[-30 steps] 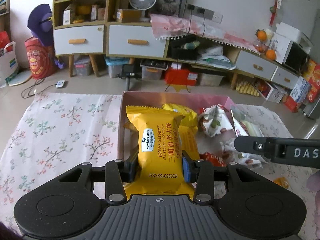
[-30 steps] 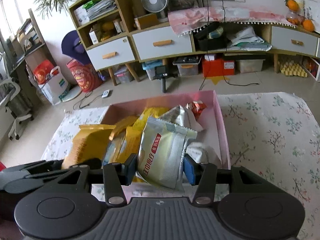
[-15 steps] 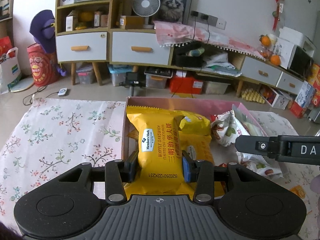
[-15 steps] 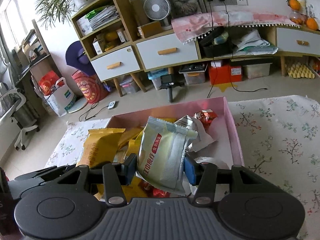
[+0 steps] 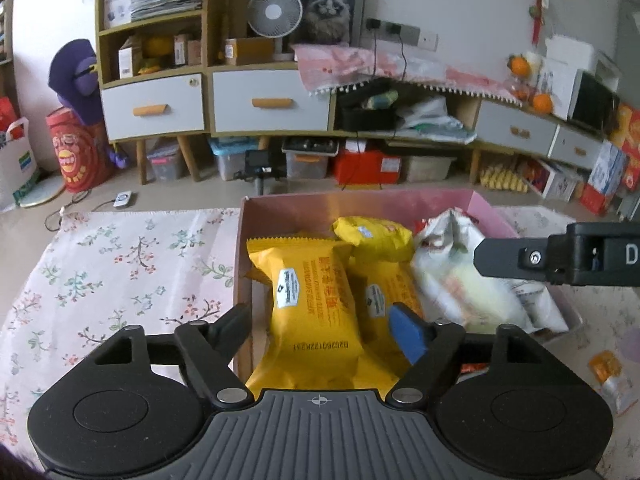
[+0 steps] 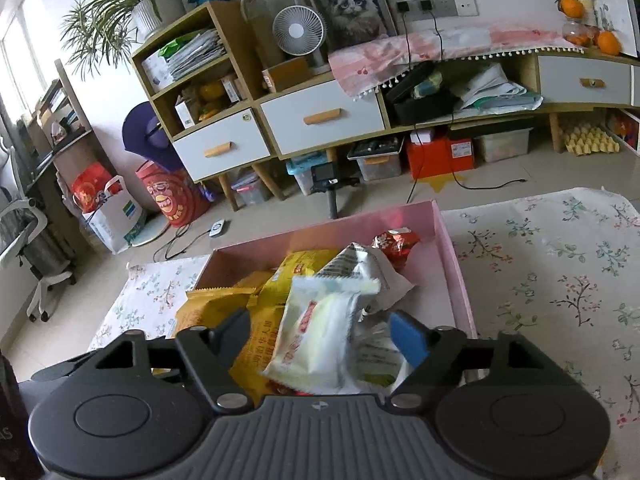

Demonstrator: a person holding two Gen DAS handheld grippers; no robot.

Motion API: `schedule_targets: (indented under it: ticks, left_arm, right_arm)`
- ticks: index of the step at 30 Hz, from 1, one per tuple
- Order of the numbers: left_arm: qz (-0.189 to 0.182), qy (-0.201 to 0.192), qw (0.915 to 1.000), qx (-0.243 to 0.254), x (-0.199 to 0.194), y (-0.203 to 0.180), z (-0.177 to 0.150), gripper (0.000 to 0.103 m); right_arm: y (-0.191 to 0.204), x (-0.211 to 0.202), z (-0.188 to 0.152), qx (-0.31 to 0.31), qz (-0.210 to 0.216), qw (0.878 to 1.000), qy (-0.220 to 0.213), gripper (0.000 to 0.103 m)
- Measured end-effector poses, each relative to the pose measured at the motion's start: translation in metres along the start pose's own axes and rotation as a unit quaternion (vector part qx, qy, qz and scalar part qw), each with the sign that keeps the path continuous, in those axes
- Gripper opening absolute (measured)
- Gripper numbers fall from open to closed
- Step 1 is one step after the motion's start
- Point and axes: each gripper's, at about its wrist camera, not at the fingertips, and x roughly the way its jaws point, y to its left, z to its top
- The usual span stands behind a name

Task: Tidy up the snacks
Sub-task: 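Carry both packets into the pink box and open both grippers, then withdraw both grippers from the box toward the remaining snacks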

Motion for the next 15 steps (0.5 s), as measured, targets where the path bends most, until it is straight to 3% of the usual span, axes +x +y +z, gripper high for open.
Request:
schedule_targets:
  ticks: [5,15]
  left_arm:
    - [0.0,0.006,1.0,0.004,-0.01,-0.001,-0.002,0.087]
    - [0.021,0.011,0.9992,0.032,-0.033,0.0,-0.011,0.092]
  right_arm:
    - [0.001,-0.005,0.001,-0.014,-0.009,1.0,0.007,0.065]
    - [0.001,-0.025,-0.003,-0.039,-0.026,0.999,0.009,0.072]
